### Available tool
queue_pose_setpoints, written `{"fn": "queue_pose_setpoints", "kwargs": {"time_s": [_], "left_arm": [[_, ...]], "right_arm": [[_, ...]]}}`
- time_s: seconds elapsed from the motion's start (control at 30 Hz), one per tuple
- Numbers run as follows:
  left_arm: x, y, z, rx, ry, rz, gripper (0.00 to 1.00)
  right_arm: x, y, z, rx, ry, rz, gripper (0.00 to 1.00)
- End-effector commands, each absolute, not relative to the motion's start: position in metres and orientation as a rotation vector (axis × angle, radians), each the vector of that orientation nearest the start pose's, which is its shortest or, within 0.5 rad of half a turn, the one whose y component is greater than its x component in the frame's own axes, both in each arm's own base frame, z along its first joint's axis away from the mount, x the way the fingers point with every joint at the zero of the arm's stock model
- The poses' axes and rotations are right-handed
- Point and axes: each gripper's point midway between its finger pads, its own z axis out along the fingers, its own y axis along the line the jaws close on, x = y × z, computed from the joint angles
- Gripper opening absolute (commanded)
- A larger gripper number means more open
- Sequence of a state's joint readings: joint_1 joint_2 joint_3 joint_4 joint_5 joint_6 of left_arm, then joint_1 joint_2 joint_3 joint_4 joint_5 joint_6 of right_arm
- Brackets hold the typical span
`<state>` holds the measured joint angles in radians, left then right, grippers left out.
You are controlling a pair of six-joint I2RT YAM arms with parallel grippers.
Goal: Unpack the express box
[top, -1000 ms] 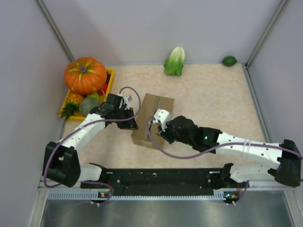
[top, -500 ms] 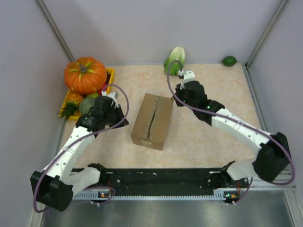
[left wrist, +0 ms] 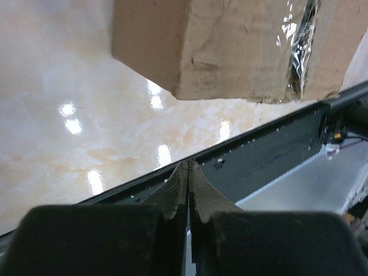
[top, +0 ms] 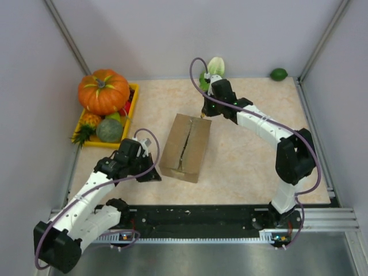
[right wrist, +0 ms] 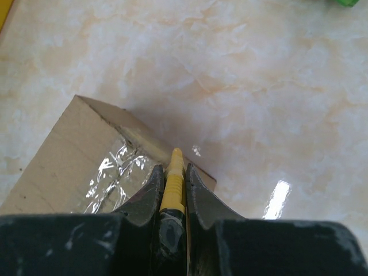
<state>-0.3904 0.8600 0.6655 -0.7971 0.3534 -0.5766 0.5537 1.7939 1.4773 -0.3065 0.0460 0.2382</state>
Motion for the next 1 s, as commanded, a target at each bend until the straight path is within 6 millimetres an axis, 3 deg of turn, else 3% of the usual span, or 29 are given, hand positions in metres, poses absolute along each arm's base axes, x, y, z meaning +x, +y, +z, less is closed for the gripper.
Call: {"fn": "queue_pose_setpoints", "kwargs": {"time_s": [0.0,0.1,0.2,0.27,0.3,0.33,0.4,0.43,0.53,0.73,0.87,0.97], "left_arm": [[0.151,-0.174,0.114,-0.044,2.63,-0.956,0.03],[0.165,-0.182,0.106,-0.065,2.614,-0.976,0.04],[0.185,-0.173,0.099,-0.137,2.624,-0.839,0.06],[0.196,-0.169,0.105,-0.164,2.599,-0.785,0.08],[0.2,-0.166,0.106,-0.17,2.588,-0.757,0.09],[0.208,-0.162,0.111,-0.185,2.562,-0.712,0.09],[0.216,-0.155,0.116,-0.198,2.543,-0.654,0.1],[0.22,-0.148,0.115,-0.216,2.535,-0.599,0.1],[0.225,-0.135,0.115,-0.264,2.542,-0.518,0.12],[0.226,-0.084,0.104,-0.49,2.525,-0.166,0.17],[0.234,-0.061,0.126,-0.556,2.436,-0.036,0.19],[0.246,-0.048,0.158,-0.593,2.313,0.005,0.19]], "right_arm": [[0.413,0.282,0.185,-0.419,2.229,0.502,0.0],[0.395,0.282,0.175,-0.436,2.276,0.548,0.0],[0.374,0.281,0.168,-0.452,2.307,0.568,0.0],[0.359,0.277,0.158,-0.458,2.335,0.563,0.0],[0.353,0.274,0.166,-0.453,2.32,0.569,0.0],[0.343,0.27,0.156,-0.448,2.351,0.567,0.0],[0.328,0.267,0.164,-0.429,2.342,0.585,0.0],[0.316,0.263,0.155,-0.43,2.365,0.584,0.0],[0.29,0.258,0.154,-0.415,2.375,0.613,0.0],[0.251,0.249,0.149,-0.354,2.399,0.668,0.0],[0.244,0.234,0.181,-0.278,2.288,0.689,0.0],[0.246,0.226,0.198,-0.234,2.218,0.678,0.0]]}}
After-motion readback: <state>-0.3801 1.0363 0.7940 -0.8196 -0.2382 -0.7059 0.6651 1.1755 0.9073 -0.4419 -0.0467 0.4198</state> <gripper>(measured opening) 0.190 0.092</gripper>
